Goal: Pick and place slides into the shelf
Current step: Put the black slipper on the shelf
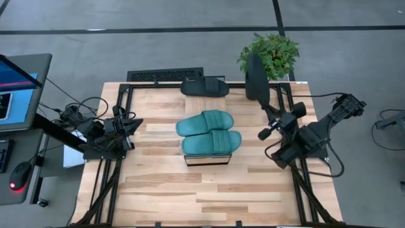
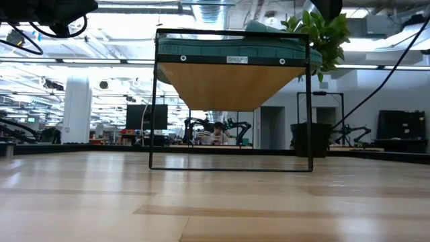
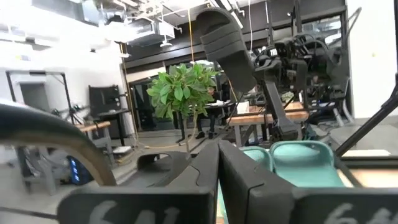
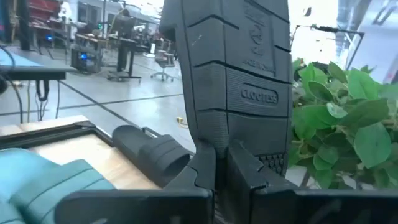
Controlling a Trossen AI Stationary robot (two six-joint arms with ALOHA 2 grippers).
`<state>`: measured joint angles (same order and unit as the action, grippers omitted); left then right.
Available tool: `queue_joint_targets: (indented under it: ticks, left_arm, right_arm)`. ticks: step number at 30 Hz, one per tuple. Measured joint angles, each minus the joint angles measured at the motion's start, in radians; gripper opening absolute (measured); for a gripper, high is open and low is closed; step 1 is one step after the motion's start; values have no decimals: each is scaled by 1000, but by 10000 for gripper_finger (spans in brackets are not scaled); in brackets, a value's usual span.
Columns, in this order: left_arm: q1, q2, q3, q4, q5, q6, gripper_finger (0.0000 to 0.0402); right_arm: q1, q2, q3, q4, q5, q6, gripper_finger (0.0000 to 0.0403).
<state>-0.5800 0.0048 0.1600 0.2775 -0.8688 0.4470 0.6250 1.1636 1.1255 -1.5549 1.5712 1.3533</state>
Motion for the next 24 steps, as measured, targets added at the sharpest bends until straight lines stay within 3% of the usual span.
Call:
queue_joint_targets:
  ticks: [9,15,24]
  left_arm:
    - [0,0,0,2,-1,116,0]
    - [0,0,0,-3,-1,113,0]
    - [0,0,0,-3,-1,108,0]
  right_arm:
    - [79,-8,151,11,0,-120,3]
    - [133,58,390,58,1,-378,3]
    - [104,195,804,97,1,-795,3]
